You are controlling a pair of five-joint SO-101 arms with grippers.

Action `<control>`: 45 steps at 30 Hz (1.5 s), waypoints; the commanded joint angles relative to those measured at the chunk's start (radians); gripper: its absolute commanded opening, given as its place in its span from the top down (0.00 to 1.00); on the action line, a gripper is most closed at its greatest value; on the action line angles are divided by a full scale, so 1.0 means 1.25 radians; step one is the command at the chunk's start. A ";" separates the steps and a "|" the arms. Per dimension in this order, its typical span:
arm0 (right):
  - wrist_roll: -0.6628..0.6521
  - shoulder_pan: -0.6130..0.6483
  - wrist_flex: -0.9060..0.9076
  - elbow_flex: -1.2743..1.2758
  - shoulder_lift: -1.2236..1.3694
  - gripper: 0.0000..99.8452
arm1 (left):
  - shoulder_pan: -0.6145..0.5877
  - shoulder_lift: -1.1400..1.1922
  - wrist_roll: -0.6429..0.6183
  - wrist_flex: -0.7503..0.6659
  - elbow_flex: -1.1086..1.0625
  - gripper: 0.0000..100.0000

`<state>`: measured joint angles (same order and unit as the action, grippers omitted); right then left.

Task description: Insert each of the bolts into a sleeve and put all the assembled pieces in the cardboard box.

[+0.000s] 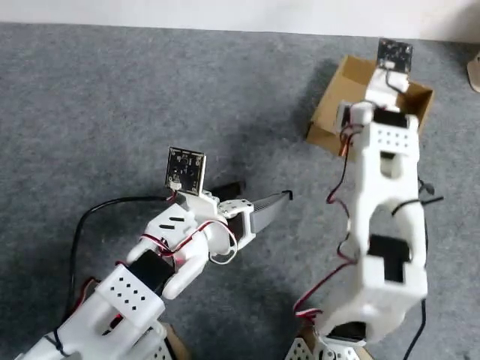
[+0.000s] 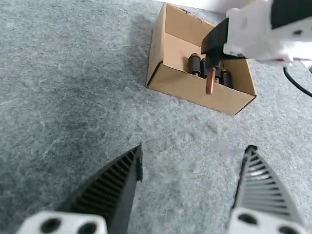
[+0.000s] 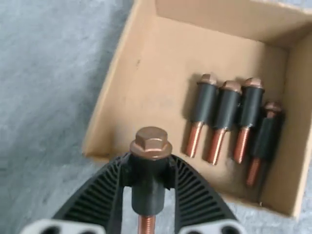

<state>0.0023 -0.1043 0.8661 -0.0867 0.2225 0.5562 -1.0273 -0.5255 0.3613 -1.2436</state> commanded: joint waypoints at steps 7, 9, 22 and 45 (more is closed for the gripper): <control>0.037 -0.026 0.109 -0.447 0.253 1.00 | -0.008 -0.014 0.000 0.004 0.026 0.69; 0.037 -0.028 0.126 -0.526 0.315 1.00 | -0.008 -0.014 0.000 0.001 0.019 0.69; 0.059 -0.040 0.159 -0.900 0.607 1.00 | -0.004 -0.014 0.000 0.000 0.015 0.69; 0.081 -0.040 0.165 -0.916 0.742 0.82 | -0.004 -0.014 0.000 0.000 0.015 0.69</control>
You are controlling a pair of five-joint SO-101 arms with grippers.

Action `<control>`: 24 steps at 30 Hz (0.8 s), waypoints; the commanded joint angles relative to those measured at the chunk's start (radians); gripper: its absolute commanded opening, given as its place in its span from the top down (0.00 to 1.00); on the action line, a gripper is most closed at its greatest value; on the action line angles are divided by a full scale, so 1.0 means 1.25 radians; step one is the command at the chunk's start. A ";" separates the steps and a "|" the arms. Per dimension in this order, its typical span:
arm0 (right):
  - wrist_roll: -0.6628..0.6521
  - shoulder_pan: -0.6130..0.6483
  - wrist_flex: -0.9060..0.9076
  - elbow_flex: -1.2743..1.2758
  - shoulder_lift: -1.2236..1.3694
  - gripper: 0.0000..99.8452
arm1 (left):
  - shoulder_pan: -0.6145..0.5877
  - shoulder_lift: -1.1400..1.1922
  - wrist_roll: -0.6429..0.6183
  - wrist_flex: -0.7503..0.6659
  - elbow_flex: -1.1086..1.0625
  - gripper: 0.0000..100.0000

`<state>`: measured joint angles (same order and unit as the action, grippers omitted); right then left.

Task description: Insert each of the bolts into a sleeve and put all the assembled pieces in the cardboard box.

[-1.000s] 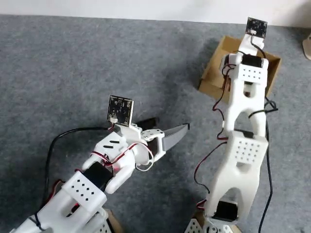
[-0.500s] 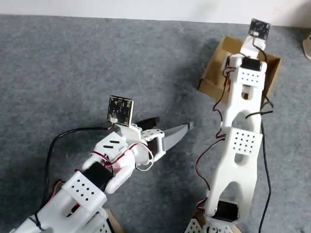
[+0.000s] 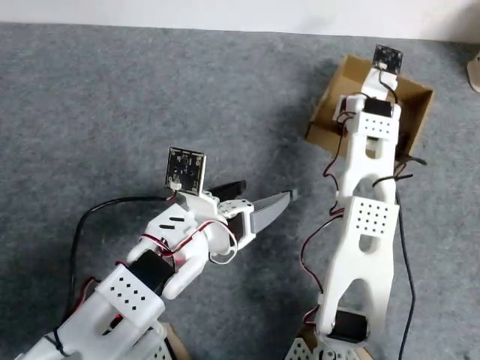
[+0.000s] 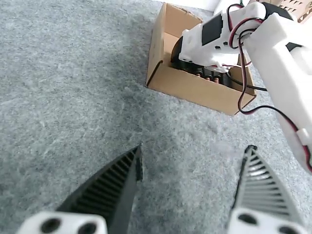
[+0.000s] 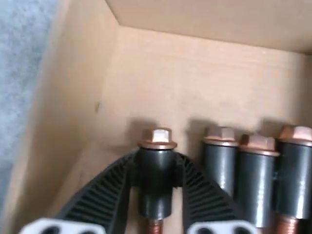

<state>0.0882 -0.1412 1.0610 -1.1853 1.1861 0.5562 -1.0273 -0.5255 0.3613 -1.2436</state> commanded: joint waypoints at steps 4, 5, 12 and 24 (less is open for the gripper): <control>0.001 -0.008 0.040 -0.039 -0.060 0.87 | -0.006 -0.014 0.000 0.000 0.015 0.69; 0.002 -0.006 0.048 -0.039 -0.074 0.90 | -0.006 -0.014 0.000 0.002 0.015 0.69; 0.001 0.015 0.190 -0.039 -0.190 0.94 | -0.007 -0.014 0.000 0.004 0.017 0.69; -0.074 0.012 0.391 -0.039 -0.333 0.99 | -0.008 -0.015 0.000 0.004 0.019 0.89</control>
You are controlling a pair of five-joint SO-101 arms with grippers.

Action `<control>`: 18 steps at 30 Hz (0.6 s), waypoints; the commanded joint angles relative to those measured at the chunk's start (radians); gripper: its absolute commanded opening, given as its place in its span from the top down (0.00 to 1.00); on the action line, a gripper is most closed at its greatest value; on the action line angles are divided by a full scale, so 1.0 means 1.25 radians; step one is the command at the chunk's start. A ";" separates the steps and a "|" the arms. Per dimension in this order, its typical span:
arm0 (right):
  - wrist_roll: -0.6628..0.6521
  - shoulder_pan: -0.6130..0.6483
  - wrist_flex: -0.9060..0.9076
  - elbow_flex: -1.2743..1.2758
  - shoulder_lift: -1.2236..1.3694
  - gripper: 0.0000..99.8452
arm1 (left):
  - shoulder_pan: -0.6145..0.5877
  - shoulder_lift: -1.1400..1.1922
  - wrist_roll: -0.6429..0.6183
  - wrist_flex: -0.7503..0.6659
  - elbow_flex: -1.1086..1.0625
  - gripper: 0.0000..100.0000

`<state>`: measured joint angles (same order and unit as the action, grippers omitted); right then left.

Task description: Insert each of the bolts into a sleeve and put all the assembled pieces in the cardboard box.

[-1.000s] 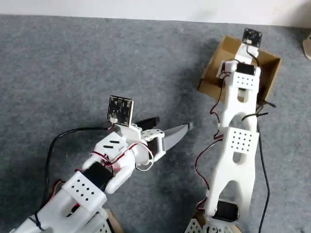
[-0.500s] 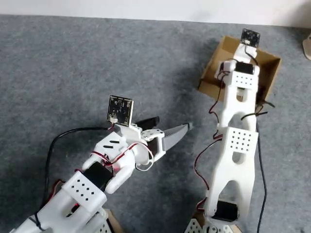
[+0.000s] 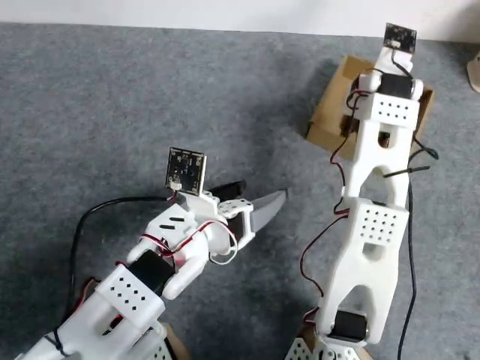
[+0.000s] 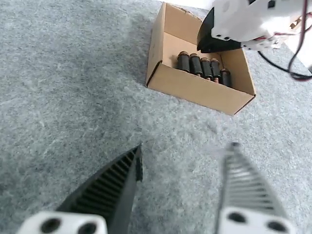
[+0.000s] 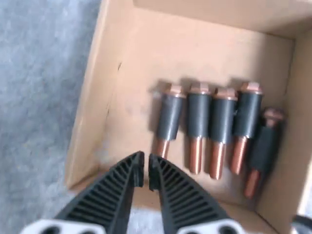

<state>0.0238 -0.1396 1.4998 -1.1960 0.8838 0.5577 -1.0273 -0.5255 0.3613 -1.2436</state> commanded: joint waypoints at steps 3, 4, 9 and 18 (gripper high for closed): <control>-0.038 0.010 0.093 -0.030 -0.132 0.99 | -0.009 -0.017 0.000 0.004 0.019 1.00; -0.037 0.010 0.107 -0.030 -0.147 0.99 | -0.009 -0.017 0.000 0.004 0.019 0.98; -0.037 0.014 0.192 -0.030 -0.218 0.99 | -0.009 -0.017 0.000 0.004 0.020 0.99; -0.071 -0.007 0.212 -0.003 -0.375 0.99 | -0.111 -0.018 0.012 0.191 0.132 0.99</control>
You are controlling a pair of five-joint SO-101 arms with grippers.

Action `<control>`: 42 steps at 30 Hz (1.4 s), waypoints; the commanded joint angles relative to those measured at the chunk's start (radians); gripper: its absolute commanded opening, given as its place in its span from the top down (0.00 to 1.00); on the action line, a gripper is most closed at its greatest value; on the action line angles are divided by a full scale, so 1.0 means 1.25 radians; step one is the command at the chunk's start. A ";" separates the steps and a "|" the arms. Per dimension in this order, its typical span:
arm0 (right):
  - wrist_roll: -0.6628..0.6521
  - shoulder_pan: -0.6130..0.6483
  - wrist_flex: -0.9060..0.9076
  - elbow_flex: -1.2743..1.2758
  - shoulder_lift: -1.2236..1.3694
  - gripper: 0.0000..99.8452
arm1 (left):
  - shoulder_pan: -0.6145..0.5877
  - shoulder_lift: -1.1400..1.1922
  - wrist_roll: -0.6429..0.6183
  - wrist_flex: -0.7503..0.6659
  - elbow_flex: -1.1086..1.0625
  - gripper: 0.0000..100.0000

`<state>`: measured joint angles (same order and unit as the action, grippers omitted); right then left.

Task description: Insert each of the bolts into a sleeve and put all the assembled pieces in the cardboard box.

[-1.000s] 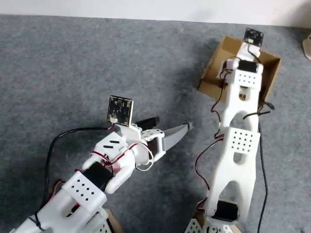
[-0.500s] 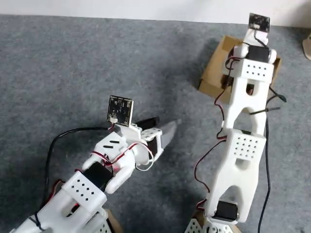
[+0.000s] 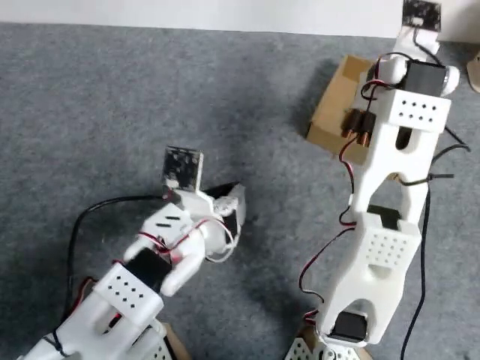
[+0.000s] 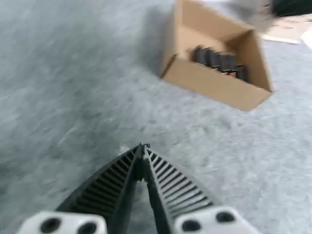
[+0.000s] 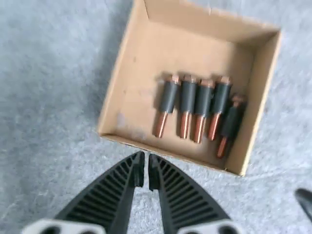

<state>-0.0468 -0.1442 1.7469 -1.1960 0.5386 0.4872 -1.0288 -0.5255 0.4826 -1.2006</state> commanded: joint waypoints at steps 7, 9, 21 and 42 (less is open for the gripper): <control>-0.016 0.002 0.010 0.219 -0.271 0.99 | -0.225 -0.023 0.025 0.244 0.132 0.99; -0.015 0.009 0.009 0.269 -0.319 0.99 | -0.265 -0.024 0.025 0.253 0.123 0.99; -0.020 0.044 -0.087 0.673 -0.649 0.99 | -0.385 -0.316 0.095 0.394 0.019 0.99; -0.015 0.045 -0.326 1.432 -1.141 0.99 | -0.543 -0.612 0.368 0.518 -0.155 0.99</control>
<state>-0.0591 -0.0936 1.3633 0.5577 -0.8071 -0.1603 -1.7668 -0.0913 1.1254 -1.3878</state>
